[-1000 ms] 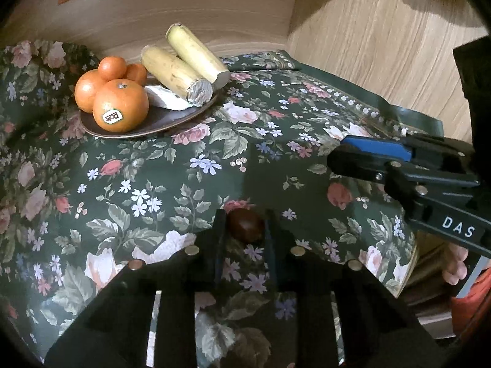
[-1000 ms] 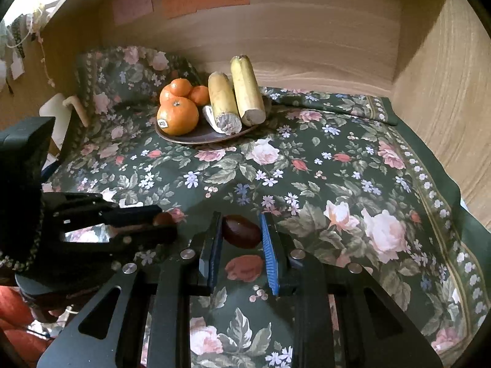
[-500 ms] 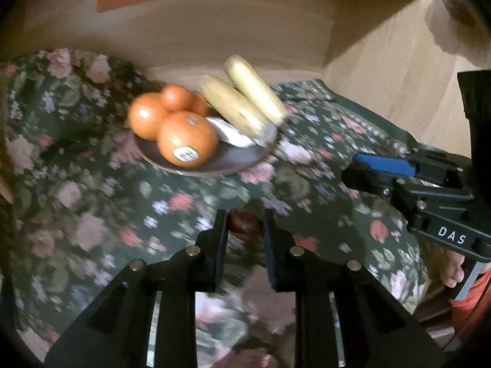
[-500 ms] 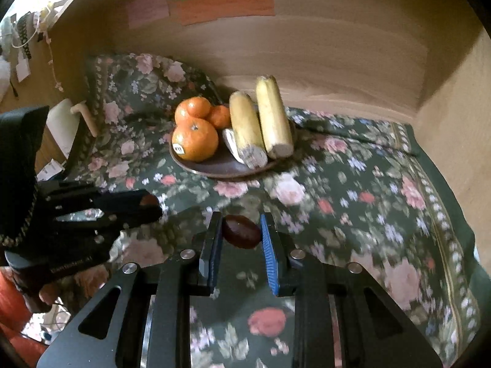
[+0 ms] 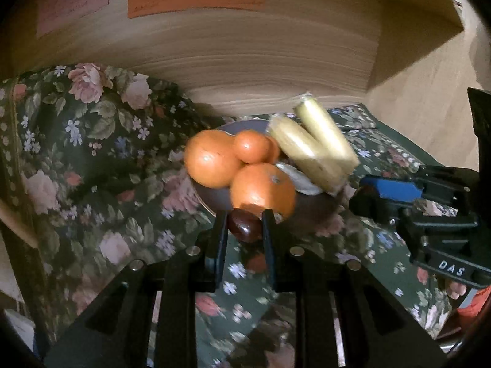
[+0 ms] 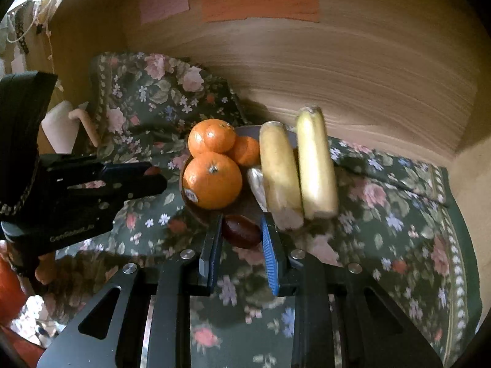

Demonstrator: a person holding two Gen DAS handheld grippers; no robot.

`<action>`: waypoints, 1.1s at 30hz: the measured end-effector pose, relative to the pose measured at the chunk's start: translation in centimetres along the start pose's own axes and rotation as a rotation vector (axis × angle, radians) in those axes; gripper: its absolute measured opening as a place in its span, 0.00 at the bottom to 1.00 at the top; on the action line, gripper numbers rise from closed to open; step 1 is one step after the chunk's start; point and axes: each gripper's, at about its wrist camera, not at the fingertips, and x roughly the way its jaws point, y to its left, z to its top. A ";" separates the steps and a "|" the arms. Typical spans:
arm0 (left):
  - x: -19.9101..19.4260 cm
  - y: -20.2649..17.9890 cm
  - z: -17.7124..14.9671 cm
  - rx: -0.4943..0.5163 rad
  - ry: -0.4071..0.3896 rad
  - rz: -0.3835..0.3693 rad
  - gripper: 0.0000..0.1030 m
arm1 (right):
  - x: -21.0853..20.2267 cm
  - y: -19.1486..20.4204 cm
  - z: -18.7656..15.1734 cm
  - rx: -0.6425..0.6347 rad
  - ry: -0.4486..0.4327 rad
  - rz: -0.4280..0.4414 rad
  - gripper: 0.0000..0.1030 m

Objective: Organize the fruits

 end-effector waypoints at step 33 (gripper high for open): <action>1.5 2.9 2.4 -0.045 0.005 0.004 0.42 | 1.9 0.1 1.4 0.012 0.002 0.011 0.38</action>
